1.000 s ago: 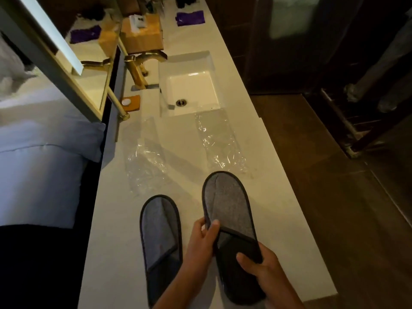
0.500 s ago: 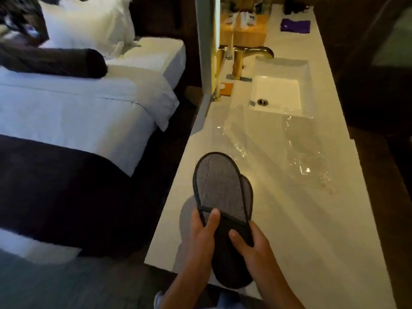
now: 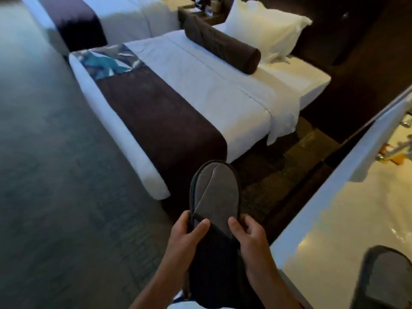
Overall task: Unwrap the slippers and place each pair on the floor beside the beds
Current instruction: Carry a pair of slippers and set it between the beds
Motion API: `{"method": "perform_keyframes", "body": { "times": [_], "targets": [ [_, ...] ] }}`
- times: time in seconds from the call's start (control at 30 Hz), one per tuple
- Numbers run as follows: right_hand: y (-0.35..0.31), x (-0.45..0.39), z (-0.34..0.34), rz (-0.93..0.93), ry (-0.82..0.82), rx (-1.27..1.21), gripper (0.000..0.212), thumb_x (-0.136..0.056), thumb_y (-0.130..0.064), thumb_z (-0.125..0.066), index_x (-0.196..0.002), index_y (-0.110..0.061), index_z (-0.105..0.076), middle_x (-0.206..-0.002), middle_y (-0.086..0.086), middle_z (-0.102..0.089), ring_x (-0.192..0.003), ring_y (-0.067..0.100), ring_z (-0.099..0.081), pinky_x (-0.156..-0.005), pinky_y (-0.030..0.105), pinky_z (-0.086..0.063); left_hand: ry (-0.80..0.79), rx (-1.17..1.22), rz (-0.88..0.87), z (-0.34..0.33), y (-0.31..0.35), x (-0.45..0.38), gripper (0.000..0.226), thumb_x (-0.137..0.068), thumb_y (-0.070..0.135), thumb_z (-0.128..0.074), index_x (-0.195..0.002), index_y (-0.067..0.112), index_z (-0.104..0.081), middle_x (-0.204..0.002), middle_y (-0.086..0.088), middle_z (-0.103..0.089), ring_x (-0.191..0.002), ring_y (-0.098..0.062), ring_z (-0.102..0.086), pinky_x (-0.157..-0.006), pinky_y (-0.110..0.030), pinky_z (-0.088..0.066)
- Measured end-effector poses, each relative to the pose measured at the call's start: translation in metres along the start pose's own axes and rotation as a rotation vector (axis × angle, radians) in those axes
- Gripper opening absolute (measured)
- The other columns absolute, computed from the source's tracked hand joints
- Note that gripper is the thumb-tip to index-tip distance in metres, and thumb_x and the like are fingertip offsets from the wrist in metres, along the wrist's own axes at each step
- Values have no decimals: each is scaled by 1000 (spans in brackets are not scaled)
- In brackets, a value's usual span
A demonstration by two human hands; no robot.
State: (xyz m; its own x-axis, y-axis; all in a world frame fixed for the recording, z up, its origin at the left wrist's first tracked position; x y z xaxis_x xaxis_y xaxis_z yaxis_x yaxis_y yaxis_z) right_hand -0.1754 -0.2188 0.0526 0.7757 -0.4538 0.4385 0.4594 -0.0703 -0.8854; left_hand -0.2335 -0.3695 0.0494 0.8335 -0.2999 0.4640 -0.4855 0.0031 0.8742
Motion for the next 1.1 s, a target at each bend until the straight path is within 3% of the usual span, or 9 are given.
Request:
{"method": "perform_keyframes", "body": {
  "times": [0.1,0.2,0.4,0.57,0.7,0.8,0.93,1.03,1.1],
  "targets": [
    [-17,-14,-77,20,-134,46,17,-91,-28,-64,-86,-12,-69,-87,13,-74,-86,32,-70,-82,53,-58,157,86,-16,79,10,-10,16,-94,16,-62,-87,1,-63,-82,-14,-67,-79,-25,-64,-73,-39,-54],
    [-33,-27,-143,33,-263,73,21,-91,-25,-63,-88,-4,-66,-90,22,-71,-90,40,-68,-82,54,-57,308,187,-33,142,15,-14,23,-95,19,-59,-81,1,-63,-79,-14,-65,-75,-23,-61,-70,-36,-51],
    [-56,-67,-255,5,-457,119,15,-93,-19,-61,-93,-5,-68,-92,14,-75,-86,24,-72,-75,37,-61,503,318,-47,239,30,-45,24,-97,13,-56,-91,-8,-65,-83,-18,-69,-77,-24,-65,-72,-34,-55],
    [-76,-135,-344,-15,-514,143,20,-91,-23,-64,-96,-4,-70,-95,17,-75,-93,33,-71,-88,55,-56,553,322,-54,309,59,-110,22,-97,8,-55,-79,-2,-64,-66,-5,-69,-60,-9,-65,-54,-19,-53],
    [-105,-208,-421,9,-541,160,28,-89,-30,-65,-90,-3,-67,-92,24,-70,-92,41,-67,-84,57,-55,593,299,-61,368,102,-189,21,-96,7,-56,-78,-4,-60,-66,-10,-60,-64,-18,-56,-53,-21,-50],
    [-139,-259,-485,12,-591,181,23,-92,-28,-63,-90,-5,-68,-91,19,-71,-89,35,-70,-80,48,-60,639,313,-71,413,141,-244,23,-96,11,-58,-86,-10,-60,-78,-19,-59,-74,-27,-55,-65,-35,-49],
    [-194,-306,-567,42,-646,183,19,-92,-25,-63,-80,-10,-66,-77,7,-70,-72,16,-67,-59,23,-53,679,349,-75,481,191,-300,22,-96,12,-59,-91,-9,-60,-82,-18,-56,-75,-27,-52,-67,-36,-50],
    [-230,-337,-632,52,-693,211,18,-92,-28,-62,-88,-12,-68,-83,5,-73,-76,13,-71,-62,21,-53,682,427,-57,535,219,-339,18,-94,15,-62,-83,1,-59,-80,-18,-58,-77,-30,-54,-76,-46,-47],
    [-246,-359,-678,35,-701,219,18,-91,-31,-63,-91,-14,-69,-85,3,-75,-78,11,-72,-63,21,-55,691,450,-58,575,236,-367,18,-94,15,-61,-80,3,-58,-77,-18,-58,-75,-29,-56,-72,-43,-50]
  ]
}}
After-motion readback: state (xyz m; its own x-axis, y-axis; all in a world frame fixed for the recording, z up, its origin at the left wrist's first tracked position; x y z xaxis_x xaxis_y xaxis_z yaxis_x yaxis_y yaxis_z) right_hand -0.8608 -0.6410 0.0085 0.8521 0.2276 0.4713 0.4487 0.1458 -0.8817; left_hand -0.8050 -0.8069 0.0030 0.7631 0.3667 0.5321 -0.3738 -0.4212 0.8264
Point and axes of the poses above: each hand's wrist, its own x-axis away from the middle knuckle, its own z-axis out of the back of the hand, y = z × x, the point moved 6 cm from there along -x, towards the middle knuckle
